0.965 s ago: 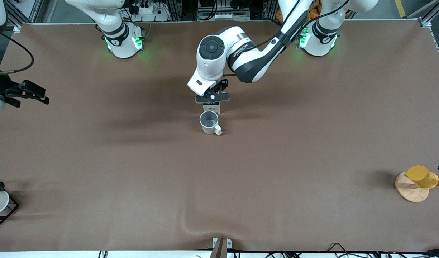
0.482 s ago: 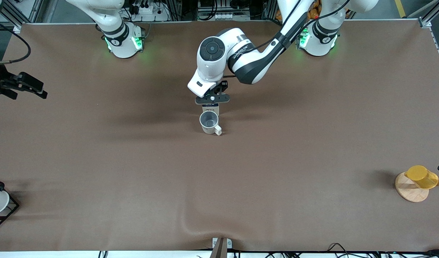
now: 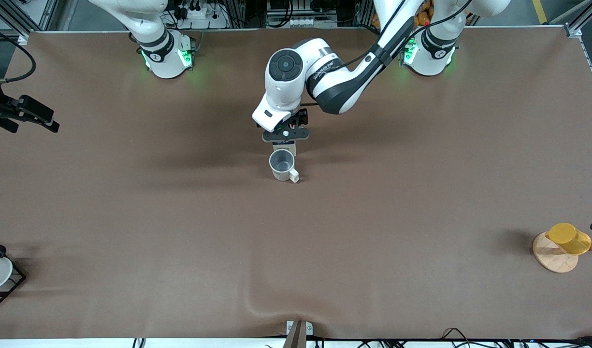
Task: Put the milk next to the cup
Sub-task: 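Lower the milk carton beside the mug with the left gripper, then open the left gripper and release the milk carton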
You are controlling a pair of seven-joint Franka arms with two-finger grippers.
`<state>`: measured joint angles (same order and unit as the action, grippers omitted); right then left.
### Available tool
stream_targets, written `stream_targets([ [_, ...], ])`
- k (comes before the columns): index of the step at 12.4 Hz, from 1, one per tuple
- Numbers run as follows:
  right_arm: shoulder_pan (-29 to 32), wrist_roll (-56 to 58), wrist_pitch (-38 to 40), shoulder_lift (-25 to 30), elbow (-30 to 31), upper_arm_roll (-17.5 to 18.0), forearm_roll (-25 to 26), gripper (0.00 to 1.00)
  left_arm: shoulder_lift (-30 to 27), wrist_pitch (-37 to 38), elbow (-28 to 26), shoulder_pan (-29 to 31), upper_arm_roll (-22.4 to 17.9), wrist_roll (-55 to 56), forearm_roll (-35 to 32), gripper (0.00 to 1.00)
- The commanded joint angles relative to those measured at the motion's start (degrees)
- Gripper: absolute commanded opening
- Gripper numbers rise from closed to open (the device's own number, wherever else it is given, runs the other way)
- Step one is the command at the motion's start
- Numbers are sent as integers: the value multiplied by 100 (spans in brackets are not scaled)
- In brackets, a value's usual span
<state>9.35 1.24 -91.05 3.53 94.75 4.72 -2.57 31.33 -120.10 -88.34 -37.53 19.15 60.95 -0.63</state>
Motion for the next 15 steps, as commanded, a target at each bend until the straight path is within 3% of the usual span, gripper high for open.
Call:
stream_targets([
  [1, -3, -335, 333, -72, -176, 37, 107, 100, -258, 153, 238, 8, -25, 321, -183, 100],
  [4, -64, -265, 316, -64, -185, 72, 520, 100, -872, 372, 229, 438, -25, 312, -236, 100],
  [8, -30, -265, 299, -81, -167, 37, 459, 100, -1778, 978, 212, 1210, -25, 111, -245, 100],
  [10, -47, -256, 185, -81, -185, 37, 502, 100, -2138, 1268, 203, 1773, -16, -537, -245, 100],
  [15, -38, -273, -70, -98, -185, 37, 476, 100, -2631, 1946, 203, 2793, -8, -1480, -192, 100],
])
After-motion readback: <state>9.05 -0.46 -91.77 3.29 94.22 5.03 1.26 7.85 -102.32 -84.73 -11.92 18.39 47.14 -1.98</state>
